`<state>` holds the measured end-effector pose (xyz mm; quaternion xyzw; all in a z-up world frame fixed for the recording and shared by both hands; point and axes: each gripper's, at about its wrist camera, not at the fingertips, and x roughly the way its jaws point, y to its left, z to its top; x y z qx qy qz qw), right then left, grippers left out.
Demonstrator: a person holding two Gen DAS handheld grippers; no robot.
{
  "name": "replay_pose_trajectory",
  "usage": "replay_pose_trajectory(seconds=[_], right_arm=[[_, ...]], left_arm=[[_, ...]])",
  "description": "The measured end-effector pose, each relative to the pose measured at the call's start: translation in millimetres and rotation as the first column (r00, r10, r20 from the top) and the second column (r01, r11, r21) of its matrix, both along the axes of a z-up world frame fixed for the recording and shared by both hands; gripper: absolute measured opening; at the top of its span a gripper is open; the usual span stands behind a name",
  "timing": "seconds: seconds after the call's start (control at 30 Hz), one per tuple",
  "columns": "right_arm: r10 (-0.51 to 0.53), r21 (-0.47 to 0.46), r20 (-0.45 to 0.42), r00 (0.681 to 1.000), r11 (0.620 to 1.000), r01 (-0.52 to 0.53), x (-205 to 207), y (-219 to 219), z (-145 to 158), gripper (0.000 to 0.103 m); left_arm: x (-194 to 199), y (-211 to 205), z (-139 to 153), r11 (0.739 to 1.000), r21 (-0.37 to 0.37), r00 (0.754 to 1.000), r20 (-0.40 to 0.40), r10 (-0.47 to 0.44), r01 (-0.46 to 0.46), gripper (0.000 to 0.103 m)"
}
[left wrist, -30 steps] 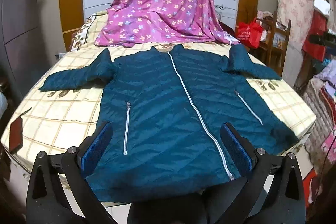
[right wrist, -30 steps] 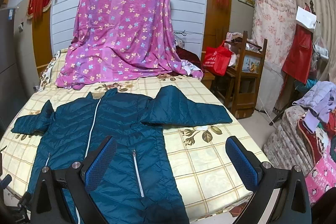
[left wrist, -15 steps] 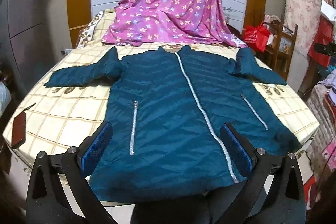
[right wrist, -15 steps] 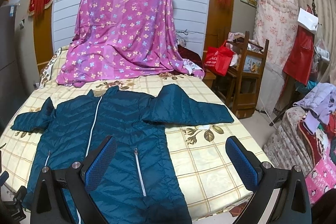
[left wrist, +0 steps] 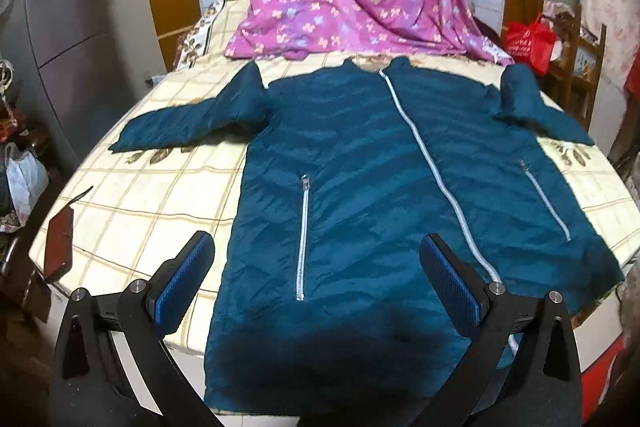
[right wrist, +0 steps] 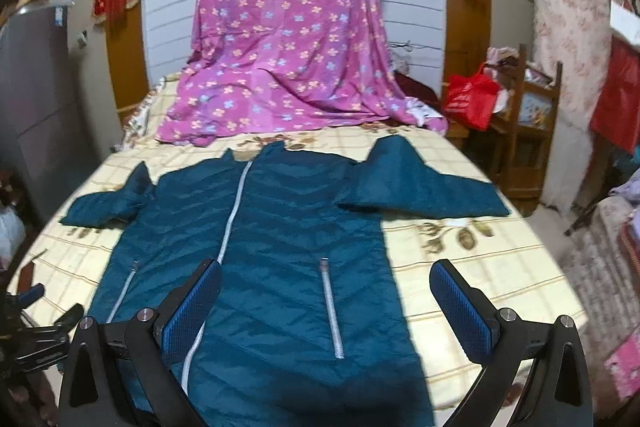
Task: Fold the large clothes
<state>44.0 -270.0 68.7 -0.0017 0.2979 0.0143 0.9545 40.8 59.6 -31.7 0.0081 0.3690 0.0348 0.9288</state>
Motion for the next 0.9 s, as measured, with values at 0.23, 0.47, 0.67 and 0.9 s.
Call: replay_pose_trajectory(seconds=[0.23, 0.47, 0.67, 0.9], right_arm=[[0.076, 0.073, -0.045, 0.996, 0.995, -0.073, 9.0, 19.8, -35.9, 0.103], [0.046, 0.081, -0.07, 0.996, 0.996, -0.04, 12.6, 44.6, -60.2, 0.103], [-0.012, 0.076, -0.106, 0.994, 0.997, 0.02, 18.7, 54.2, -77.8, 0.103], [0.006, 0.081, -0.083, 0.996, 0.997, 0.0, 15.6, 65.4, -98.9, 0.103]], left_arm=[[16.5, 8.9, -12.8, 0.999, 0.011, 0.999, -0.014, 0.049, -0.048, 0.103], [28.1, 14.2, -19.5, 0.997, -0.063, 0.997, -0.064, 0.035, -0.039, 0.103], [37.6, 13.9, -20.2, 0.995, -0.082, 0.996, -0.084, 0.043, -0.05, 0.103], [50.3, 0.3, -18.9, 0.998, -0.065, 0.997, -0.07, 0.012, -0.017, 0.103]])
